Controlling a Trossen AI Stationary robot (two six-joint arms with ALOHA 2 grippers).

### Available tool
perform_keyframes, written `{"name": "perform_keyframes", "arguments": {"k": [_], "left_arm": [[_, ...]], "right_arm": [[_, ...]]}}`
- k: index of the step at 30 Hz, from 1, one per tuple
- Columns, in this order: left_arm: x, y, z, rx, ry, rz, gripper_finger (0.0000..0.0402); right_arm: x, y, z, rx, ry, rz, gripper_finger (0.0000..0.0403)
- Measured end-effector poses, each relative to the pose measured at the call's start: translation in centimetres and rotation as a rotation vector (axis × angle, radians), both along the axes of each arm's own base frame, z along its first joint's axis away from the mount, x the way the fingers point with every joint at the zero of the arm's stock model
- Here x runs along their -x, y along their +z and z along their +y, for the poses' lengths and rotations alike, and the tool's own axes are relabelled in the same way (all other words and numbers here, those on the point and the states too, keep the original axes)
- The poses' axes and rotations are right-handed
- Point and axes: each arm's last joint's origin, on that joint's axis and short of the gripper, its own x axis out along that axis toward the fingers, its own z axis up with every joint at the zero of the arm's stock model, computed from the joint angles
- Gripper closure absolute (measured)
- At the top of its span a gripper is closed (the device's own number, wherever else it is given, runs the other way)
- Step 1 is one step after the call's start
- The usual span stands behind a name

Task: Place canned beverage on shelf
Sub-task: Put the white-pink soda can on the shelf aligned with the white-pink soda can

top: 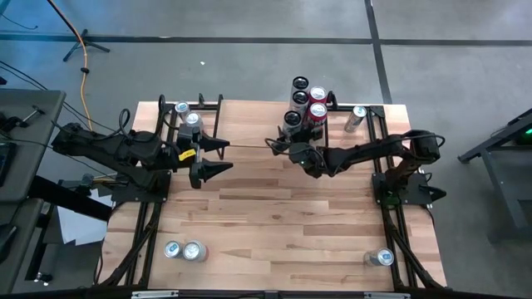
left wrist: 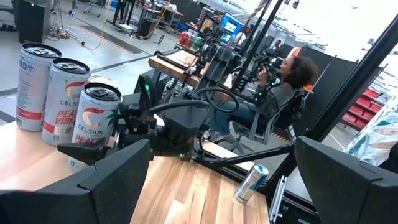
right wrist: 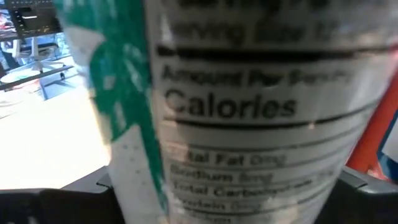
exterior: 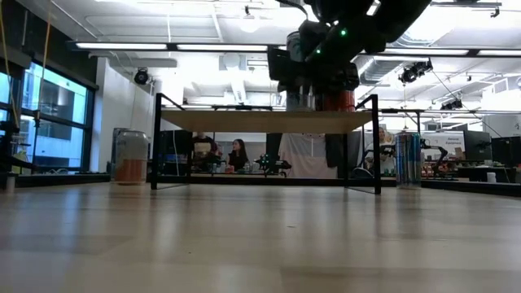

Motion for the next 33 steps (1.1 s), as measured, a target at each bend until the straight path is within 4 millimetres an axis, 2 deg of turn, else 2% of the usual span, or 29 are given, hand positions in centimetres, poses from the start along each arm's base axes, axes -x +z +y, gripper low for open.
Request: {"name": "perform_keyframes", "arguments": {"k": [10, 20, 33], "left_arm": [[0.01, 0.0, 0.03, -0.012, 0.011, 0.002, 0.0041], [0.01, 0.0, 0.03, -0.01, 0.011, 0.001, 0.0041], [0.01, 0.02, 0.03, -0.01, 0.011, 0.001, 0.0041]], "right_arm": [[-0.02, 0.18, -0.63, 0.0, -0.01, -0.021, 0.0095], [-0.3, -0.01, -0.55, -0.049, 0.114, -0.011, 0.0095], [-0.19, -0.26, -0.66, -0.019, 0.126, 0.086, 0.0095]]}}
